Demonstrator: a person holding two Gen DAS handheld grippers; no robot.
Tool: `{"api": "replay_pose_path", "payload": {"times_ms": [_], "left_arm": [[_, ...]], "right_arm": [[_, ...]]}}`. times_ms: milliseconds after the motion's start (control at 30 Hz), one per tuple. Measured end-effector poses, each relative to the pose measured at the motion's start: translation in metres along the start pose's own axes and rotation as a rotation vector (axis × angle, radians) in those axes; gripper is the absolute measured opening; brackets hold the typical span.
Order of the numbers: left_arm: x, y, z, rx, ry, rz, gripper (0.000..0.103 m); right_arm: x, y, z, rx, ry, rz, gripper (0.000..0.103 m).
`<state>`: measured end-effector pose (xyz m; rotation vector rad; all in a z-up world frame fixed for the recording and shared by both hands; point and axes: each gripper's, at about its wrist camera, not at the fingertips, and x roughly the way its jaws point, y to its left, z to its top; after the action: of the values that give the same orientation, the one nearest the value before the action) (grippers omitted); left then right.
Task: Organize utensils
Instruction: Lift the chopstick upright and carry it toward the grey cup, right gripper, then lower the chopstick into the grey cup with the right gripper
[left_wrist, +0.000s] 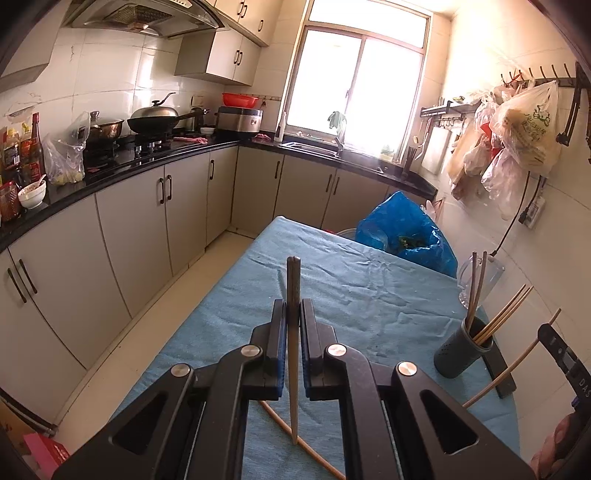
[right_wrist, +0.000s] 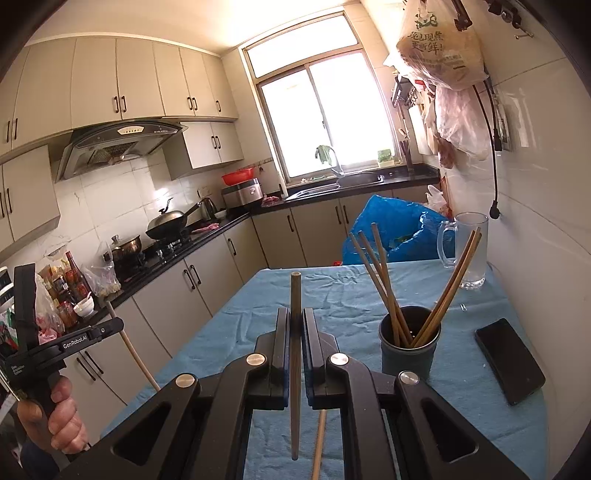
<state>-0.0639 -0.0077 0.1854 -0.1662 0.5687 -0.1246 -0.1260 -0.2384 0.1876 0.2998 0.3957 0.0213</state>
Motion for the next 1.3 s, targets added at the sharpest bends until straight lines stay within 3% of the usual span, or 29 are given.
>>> {"api": "replay_pose_path", "payload": {"times_ms": [1300], "left_arm": [[-0.009,-0.048,0.006,0.068,0.006,-0.094,0.006]], "right_arm": [[-0.034,-0.023,0.004,0.061,-0.06,-0.052,0.007]]}}
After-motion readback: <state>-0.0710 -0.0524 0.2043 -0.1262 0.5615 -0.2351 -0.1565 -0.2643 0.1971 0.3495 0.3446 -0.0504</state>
